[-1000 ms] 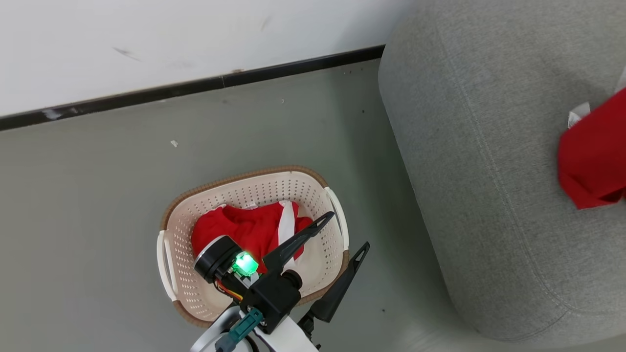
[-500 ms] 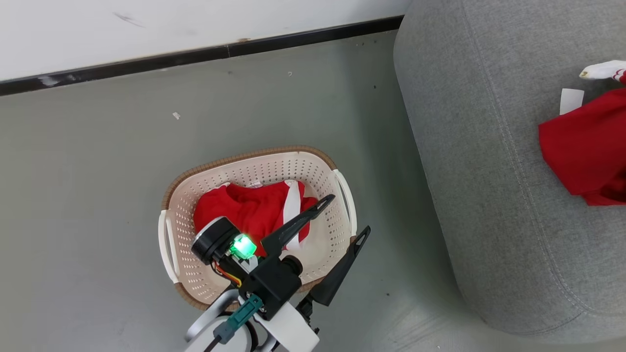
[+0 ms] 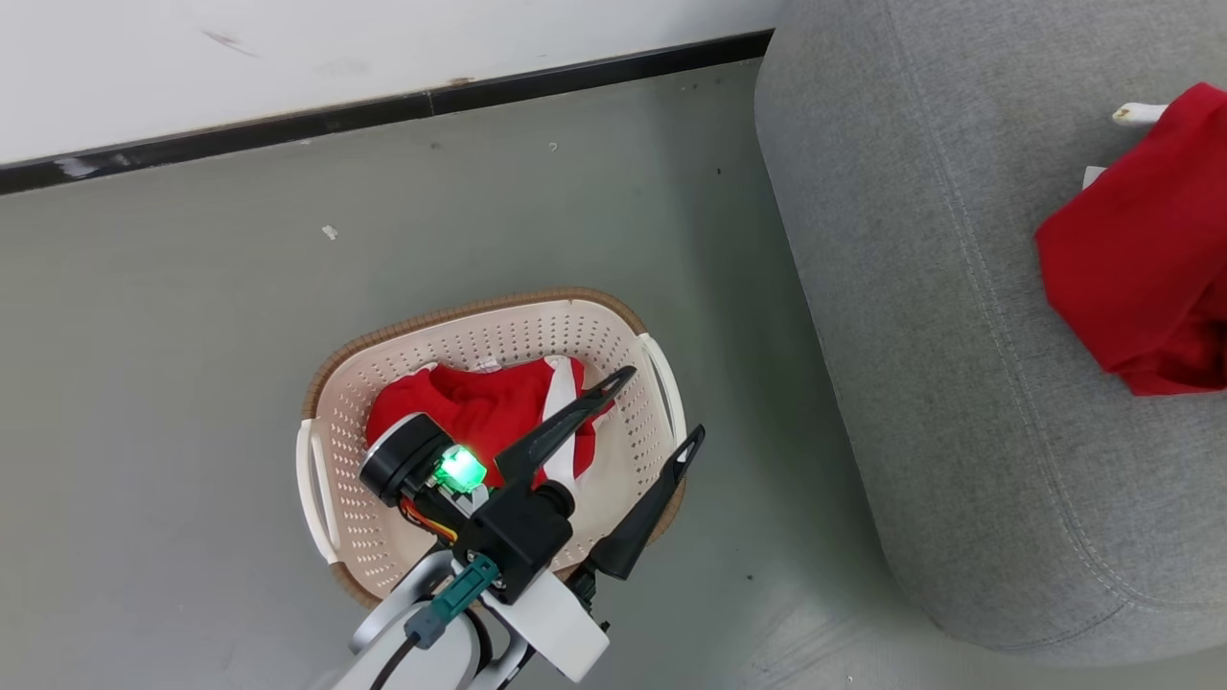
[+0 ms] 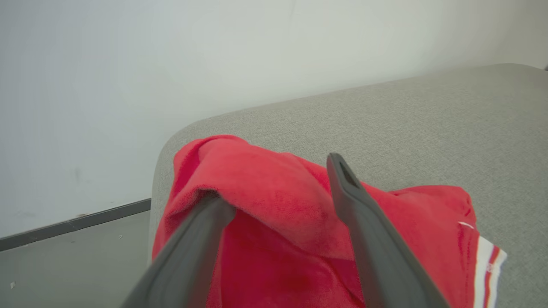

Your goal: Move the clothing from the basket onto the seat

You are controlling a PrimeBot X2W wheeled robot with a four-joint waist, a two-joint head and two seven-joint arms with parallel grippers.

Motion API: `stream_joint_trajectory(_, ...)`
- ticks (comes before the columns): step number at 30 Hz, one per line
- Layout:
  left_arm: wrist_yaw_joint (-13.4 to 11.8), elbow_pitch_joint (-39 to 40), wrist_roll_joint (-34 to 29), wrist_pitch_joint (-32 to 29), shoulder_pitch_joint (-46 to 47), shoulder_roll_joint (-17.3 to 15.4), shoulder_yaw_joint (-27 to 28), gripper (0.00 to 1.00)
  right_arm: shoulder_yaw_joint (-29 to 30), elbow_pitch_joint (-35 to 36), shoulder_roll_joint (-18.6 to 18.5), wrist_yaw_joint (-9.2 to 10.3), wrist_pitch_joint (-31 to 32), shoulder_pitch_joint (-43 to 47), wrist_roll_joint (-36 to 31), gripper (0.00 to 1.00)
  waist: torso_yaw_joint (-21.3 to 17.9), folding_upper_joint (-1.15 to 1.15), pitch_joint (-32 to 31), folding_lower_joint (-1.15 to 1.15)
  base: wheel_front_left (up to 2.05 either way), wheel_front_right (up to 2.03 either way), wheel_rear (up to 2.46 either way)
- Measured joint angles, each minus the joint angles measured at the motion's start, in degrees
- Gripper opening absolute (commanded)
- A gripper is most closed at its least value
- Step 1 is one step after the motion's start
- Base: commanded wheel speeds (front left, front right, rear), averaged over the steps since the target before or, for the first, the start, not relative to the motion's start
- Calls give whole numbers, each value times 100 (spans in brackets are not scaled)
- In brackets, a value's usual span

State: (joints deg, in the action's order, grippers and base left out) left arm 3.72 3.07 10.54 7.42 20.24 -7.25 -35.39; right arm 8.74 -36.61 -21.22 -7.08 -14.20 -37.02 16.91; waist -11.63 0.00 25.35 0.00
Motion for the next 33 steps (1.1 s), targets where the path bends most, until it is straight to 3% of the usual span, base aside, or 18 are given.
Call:
stream_joint_trajectory(18,-119,-432,220,398,5,-33,479,100,308,1481,358,0,-1,1617,-337,100,-255,0,-422,0,0,0,0)
stream_joint_trajectory(25,-319,-644,361,517,-250,-65,791,100,-60,2178,512,0,-1,1685,-646,100,-290,0,-695,0,0,0,0)
stream_joint_trajectory(33,-730,-798,458,637,-544,-187,1415,100,-700,2674,862,0,-26,1669,-899,100,-182,0,-1082,0,0,0,0)
